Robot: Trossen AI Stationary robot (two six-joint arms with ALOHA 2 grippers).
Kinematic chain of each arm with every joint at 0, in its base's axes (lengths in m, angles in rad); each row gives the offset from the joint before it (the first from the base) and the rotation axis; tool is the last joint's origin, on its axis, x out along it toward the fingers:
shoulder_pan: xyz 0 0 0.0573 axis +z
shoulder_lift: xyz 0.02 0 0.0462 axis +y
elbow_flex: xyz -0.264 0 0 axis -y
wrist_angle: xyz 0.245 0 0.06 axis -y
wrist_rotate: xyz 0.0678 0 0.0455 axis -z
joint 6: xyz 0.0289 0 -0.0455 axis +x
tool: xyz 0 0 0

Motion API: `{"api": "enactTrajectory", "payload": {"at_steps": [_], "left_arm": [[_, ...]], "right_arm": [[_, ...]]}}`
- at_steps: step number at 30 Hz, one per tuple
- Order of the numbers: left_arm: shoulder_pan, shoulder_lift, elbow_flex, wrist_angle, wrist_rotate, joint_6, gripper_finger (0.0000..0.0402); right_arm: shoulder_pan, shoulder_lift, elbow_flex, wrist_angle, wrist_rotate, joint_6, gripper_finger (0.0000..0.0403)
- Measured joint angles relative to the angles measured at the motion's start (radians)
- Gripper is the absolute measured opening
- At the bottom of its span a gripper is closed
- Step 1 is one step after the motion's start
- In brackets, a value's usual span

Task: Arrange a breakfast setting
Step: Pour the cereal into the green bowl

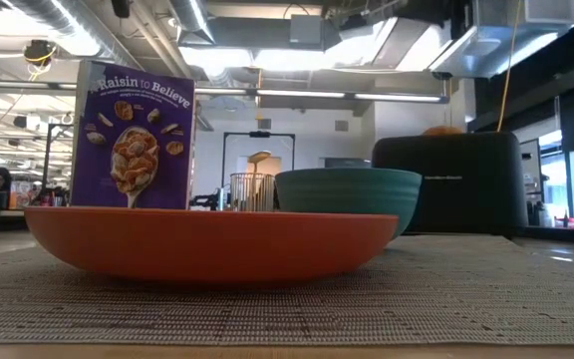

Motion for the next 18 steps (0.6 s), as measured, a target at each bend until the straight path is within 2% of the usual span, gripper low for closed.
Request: {"api": "enactTrajectory", "payload": {"at_steps": [5,11,18], "left_arm": [[0.0,0.075,0.114,-0.193,-0.127,0.041,0.0048],[0.0,0.123,0.22,-0.242,-0.283,0.029,0.0113],[0.0,0.126,0.293,-0.283,-0.305,0.085,0.0128]], "right_arm": [[0.0,0.0,0.001,-0.029,-0.002,0.003,0.024],[0.0,0.0,0.001,-0.056,-0.006,0.006,0.024],[0.0,0.0,0.001,-0.056,-0.006,0.008,0.024]]}}
